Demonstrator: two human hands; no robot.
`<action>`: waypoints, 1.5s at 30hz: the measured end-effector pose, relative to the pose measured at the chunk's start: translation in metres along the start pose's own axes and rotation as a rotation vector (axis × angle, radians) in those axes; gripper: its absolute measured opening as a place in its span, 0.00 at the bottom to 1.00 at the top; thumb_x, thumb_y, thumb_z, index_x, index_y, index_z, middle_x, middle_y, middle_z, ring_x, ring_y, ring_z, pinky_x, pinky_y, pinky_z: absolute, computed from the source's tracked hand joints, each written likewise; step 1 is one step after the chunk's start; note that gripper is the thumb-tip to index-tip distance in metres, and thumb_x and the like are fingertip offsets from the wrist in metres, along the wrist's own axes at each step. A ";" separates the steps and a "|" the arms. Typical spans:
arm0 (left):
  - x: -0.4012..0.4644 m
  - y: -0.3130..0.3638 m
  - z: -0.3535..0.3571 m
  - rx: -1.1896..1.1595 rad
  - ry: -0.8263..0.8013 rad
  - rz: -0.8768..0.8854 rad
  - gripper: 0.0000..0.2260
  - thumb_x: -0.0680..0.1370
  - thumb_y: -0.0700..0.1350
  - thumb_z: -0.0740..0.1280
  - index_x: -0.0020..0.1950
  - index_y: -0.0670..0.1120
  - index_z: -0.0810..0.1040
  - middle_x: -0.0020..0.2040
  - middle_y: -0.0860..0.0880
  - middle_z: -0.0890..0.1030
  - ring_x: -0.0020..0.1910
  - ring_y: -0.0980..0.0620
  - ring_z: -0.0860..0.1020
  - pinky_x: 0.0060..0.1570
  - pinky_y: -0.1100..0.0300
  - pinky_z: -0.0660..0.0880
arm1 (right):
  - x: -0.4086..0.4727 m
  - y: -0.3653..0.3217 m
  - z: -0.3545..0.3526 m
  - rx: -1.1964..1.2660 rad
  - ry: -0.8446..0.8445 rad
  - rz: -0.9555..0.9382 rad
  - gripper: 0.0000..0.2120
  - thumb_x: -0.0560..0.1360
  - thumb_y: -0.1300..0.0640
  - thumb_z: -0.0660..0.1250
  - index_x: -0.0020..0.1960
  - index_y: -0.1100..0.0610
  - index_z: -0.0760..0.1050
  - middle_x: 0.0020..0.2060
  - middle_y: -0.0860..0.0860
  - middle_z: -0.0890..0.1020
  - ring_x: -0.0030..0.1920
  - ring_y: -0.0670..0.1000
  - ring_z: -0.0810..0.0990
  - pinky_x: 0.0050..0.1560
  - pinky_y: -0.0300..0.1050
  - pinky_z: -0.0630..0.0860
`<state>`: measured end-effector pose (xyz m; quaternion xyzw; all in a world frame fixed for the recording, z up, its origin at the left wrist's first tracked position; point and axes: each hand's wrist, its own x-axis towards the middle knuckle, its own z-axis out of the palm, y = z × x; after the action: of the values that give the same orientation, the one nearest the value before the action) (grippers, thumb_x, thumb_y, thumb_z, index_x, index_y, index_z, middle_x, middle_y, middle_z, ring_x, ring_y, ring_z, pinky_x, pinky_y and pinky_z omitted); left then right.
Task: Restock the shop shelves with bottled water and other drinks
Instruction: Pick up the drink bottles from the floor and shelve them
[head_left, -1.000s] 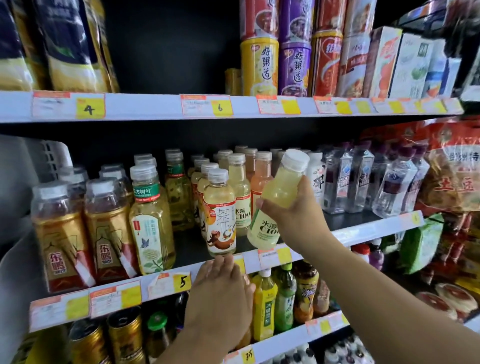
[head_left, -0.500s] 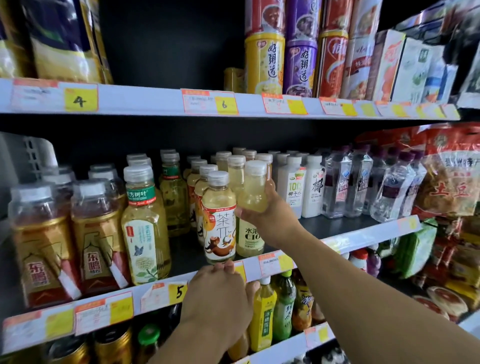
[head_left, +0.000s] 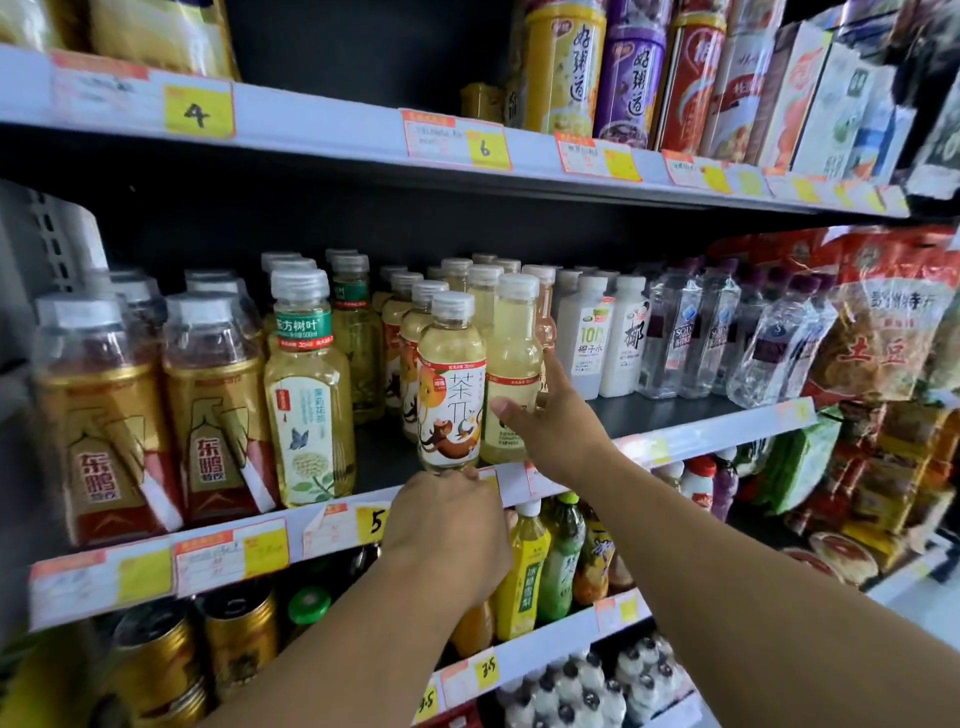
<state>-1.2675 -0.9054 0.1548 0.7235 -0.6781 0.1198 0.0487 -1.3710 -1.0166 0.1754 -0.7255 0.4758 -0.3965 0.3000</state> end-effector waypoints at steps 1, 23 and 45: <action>-0.001 -0.001 -0.002 -0.016 -0.010 0.000 0.16 0.81 0.54 0.58 0.58 0.44 0.77 0.56 0.45 0.80 0.54 0.42 0.78 0.43 0.54 0.66 | -0.010 0.000 0.000 -0.028 0.036 0.015 0.39 0.76 0.41 0.69 0.78 0.41 0.50 0.61 0.44 0.81 0.57 0.53 0.82 0.52 0.51 0.79; -0.124 0.049 0.243 -0.820 -0.254 -0.200 0.14 0.79 0.52 0.62 0.63 0.53 0.79 0.61 0.54 0.82 0.60 0.51 0.78 0.57 0.56 0.74 | -0.223 0.261 0.121 -0.228 -0.319 0.433 0.04 0.78 0.53 0.67 0.45 0.50 0.77 0.43 0.53 0.86 0.45 0.54 0.84 0.43 0.46 0.78; -0.176 0.078 0.315 -1.036 -0.351 -0.609 0.09 0.81 0.49 0.62 0.56 0.53 0.81 0.51 0.59 0.82 0.50 0.61 0.79 0.43 0.66 0.71 | -0.253 0.390 0.184 -0.556 -0.716 0.436 0.16 0.76 0.58 0.64 0.64 0.55 0.70 0.58 0.56 0.81 0.56 0.59 0.80 0.55 0.51 0.78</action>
<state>-1.3198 -0.8138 -0.1987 0.7755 -0.4095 -0.3646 0.3129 -1.4484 -0.9146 -0.3076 -0.7523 0.5710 0.0908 0.3157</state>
